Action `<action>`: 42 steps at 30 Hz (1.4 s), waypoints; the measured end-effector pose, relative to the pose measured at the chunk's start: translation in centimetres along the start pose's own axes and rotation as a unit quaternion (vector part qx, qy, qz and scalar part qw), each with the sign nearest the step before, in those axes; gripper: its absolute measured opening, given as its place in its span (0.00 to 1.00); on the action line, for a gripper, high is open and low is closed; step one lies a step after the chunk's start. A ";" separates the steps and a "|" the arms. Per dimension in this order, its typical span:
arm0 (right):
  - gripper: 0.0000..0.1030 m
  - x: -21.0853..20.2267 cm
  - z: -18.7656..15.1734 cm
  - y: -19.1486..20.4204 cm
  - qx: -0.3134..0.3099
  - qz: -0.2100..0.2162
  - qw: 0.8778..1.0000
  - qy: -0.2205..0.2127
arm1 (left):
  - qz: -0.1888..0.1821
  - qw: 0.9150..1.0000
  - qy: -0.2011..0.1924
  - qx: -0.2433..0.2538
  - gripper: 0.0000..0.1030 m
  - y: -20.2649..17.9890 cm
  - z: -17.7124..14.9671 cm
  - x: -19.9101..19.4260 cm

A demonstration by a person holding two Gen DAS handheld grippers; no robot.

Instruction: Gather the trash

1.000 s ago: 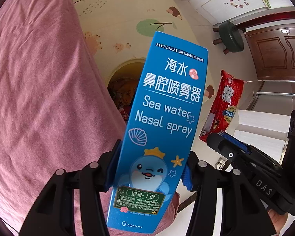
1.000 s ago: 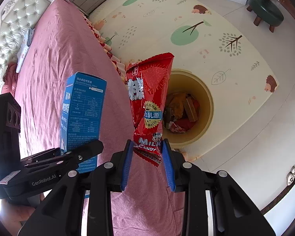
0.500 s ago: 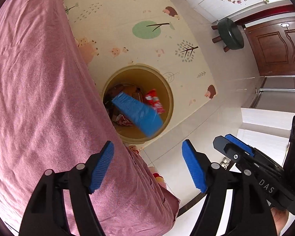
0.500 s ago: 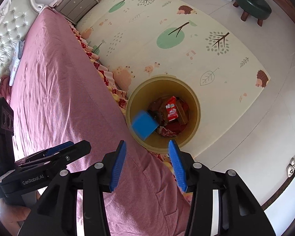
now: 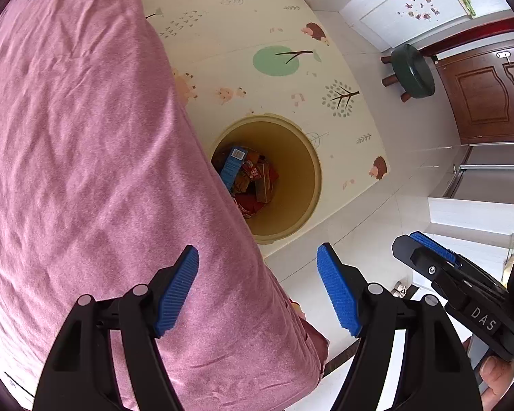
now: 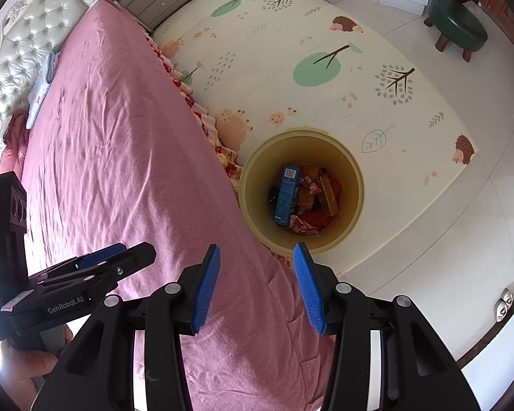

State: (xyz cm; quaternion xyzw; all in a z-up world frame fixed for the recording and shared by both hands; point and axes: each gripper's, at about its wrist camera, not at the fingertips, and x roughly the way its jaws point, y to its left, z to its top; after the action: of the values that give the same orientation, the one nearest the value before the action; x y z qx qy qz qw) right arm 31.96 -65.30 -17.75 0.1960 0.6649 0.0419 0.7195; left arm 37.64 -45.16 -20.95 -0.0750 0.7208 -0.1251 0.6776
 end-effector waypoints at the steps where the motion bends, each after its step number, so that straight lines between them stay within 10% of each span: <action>1: 0.44 0.0 -0.4 0.6 -0.008 0.000 1.000 0.001 | 0.001 1.000 -0.003 -0.003 0.69 0.5 -0.4 -0.4; 27: 0.44 0.1 -12.4 18.7 -0.157 0.027 0.986 0.052 | 0.022 0.987 -0.070 -0.147 0.78 16.4 -19.0 -11.0; 42: 0.74 -5.8 -16.6 26.8 -0.231 0.017 0.973 -0.019 | 0.071 0.960 -0.195 -0.189 0.96 19.6 -25.7 -21.6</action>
State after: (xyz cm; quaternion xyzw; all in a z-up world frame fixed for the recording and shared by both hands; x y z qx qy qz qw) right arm 20.53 -38.76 -3.93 0.0368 0.6197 0.2025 0.7573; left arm 14.79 -18.32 -4.46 -0.1736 0.5887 0.0790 0.7856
